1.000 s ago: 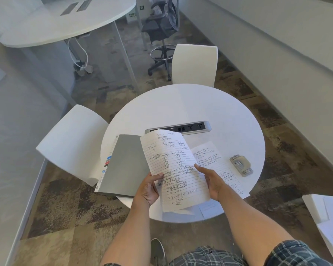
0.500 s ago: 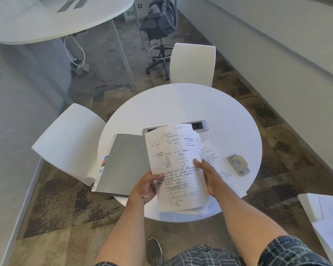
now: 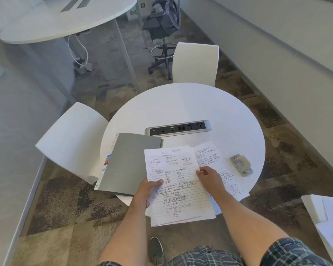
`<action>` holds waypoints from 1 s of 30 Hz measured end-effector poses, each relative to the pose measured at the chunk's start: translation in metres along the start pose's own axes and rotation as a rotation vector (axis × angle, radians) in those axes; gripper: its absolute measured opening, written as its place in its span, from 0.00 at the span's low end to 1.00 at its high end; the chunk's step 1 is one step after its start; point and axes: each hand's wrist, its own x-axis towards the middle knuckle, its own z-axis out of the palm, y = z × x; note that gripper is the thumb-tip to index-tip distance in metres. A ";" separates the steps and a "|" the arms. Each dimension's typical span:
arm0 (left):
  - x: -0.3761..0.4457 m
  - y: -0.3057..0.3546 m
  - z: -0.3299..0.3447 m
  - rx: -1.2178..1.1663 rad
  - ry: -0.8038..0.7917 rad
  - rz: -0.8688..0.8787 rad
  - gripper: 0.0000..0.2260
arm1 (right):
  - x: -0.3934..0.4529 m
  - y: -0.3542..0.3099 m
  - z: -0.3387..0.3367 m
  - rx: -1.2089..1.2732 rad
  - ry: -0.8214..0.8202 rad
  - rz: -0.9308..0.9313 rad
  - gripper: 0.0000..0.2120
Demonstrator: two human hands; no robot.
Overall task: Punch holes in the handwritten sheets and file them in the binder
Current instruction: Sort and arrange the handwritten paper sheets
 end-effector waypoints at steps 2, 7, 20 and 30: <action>0.000 -0.002 -0.003 0.031 0.117 0.009 0.24 | -0.003 0.005 0.000 -0.373 0.093 0.002 0.16; 0.000 -0.010 -0.010 0.073 0.303 0.026 0.14 | -0.011 0.023 0.009 -0.951 -0.081 -0.032 0.34; 0.001 -0.020 -0.013 0.212 0.468 0.114 0.09 | -0.007 0.030 0.024 -1.110 -0.108 -0.059 0.40; -0.007 -0.020 -0.013 0.287 0.548 0.185 0.11 | -0.007 0.025 0.025 -1.111 -0.060 -0.094 0.32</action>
